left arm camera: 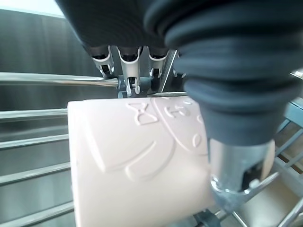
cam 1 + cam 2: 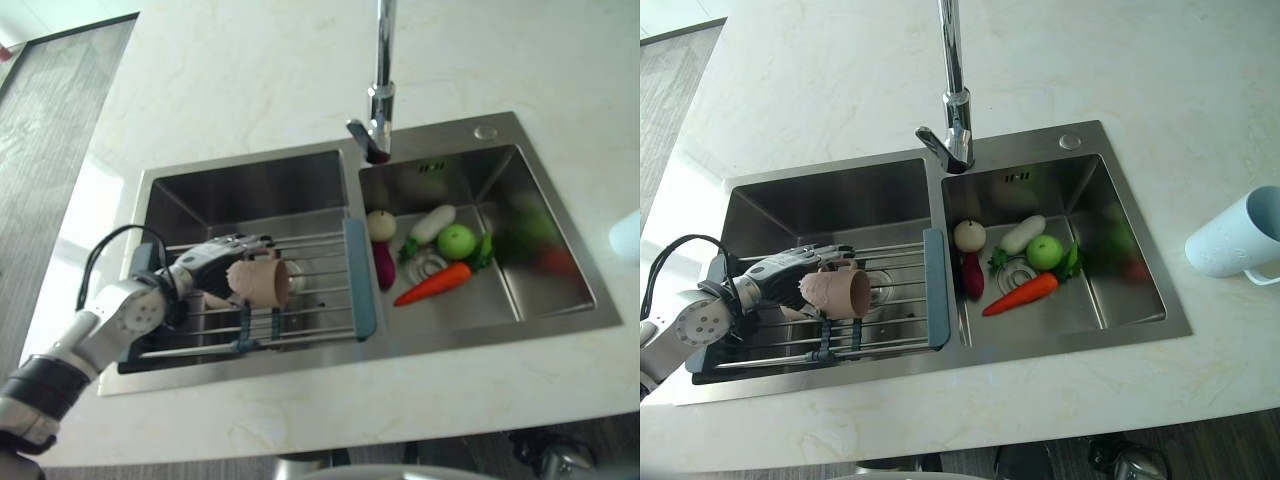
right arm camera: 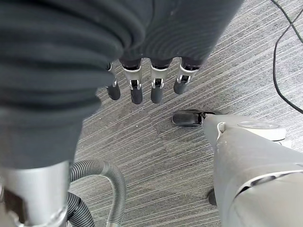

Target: Place the dishes in the dishwasher.

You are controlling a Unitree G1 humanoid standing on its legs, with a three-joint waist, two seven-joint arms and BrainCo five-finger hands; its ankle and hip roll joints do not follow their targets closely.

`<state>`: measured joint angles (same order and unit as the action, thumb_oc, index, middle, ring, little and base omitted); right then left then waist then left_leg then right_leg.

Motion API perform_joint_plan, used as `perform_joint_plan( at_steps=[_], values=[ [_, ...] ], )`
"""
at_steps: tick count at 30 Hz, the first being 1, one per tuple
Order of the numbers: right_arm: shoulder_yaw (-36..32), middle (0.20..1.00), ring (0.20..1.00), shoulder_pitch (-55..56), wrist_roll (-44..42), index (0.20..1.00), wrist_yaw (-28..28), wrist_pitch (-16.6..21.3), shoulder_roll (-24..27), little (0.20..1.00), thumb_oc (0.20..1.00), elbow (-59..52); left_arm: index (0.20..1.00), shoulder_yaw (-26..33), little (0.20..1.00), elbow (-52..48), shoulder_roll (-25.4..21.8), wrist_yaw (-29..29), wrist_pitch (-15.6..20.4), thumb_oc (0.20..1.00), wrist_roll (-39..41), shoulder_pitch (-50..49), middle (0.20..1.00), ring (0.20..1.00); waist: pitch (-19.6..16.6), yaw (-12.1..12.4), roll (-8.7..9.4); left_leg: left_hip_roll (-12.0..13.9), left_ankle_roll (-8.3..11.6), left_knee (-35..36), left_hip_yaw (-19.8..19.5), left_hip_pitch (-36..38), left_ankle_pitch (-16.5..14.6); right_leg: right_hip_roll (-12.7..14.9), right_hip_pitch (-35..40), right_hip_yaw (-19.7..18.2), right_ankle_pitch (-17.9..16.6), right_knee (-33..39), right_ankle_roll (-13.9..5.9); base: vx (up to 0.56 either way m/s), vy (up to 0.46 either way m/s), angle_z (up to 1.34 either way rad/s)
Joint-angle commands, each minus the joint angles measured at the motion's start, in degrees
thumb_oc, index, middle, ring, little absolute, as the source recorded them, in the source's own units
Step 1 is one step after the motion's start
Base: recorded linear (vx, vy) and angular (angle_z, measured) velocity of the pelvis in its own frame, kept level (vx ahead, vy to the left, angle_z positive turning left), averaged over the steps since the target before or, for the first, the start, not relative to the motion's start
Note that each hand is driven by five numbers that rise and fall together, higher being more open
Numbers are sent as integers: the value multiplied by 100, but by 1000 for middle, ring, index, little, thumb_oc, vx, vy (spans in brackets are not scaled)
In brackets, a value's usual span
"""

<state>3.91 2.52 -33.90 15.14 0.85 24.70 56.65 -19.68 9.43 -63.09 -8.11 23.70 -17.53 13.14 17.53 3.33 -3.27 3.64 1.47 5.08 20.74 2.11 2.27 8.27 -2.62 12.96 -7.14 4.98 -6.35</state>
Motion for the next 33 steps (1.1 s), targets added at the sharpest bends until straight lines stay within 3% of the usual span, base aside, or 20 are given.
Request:
perform_joint_plan(
  at_steps=[1, 9, 25, 33],
  values=[
    [39, 1000, 1000, -61, -81, 1000, -51, 98, 42, 1000, 1000, -85, 1000, 153, 1000, 63, 5, -60, 247, 1000, -32, -74, 1000, 1000, -36, 54, 64, -110, -91, -300, -267, -352, -579, 510, -68, 528, 744, -786, -722, 0, 0, 0],
    [22, 1000, 1000, -61, -85, 1000, -43, 82, 51, 1000, 1000, -111, 1000, 164, 1000, -27, -49, 69, 320, 1000, -18, -254, 1000, 1000, -12, 64, 47, -122, -97, -299, -272, -348, -586, 518, -80, 532, 750, -811, -741, 0, 0, 0],
    [30, 1000, 1000, -72, 6, 1000, -2, 69, 73, 1000, 1000, -89, 1000, 134, 1000, -63, -198, 412, 1100, 1000, -248, -760, 1000, 1000, -67, 82, 1, -155, -99, -233, -291, -276, -594, 530, -40, 546, 778, -829, -774, 0, 0, 0],
    [49, 1000, 1000, -95, 74, 1000, 35, 85, 111, 1000, 1000, -61, 1000, -17, 1000, 98, -137, 634, 1076, 1000, -447, -1022, 1000, 1000, -64, 91, 1, -139, -84, -220, -300, -274, -591, 525, -46, 560, 786, -818, -790, 0, 0, 0]
  ],
)
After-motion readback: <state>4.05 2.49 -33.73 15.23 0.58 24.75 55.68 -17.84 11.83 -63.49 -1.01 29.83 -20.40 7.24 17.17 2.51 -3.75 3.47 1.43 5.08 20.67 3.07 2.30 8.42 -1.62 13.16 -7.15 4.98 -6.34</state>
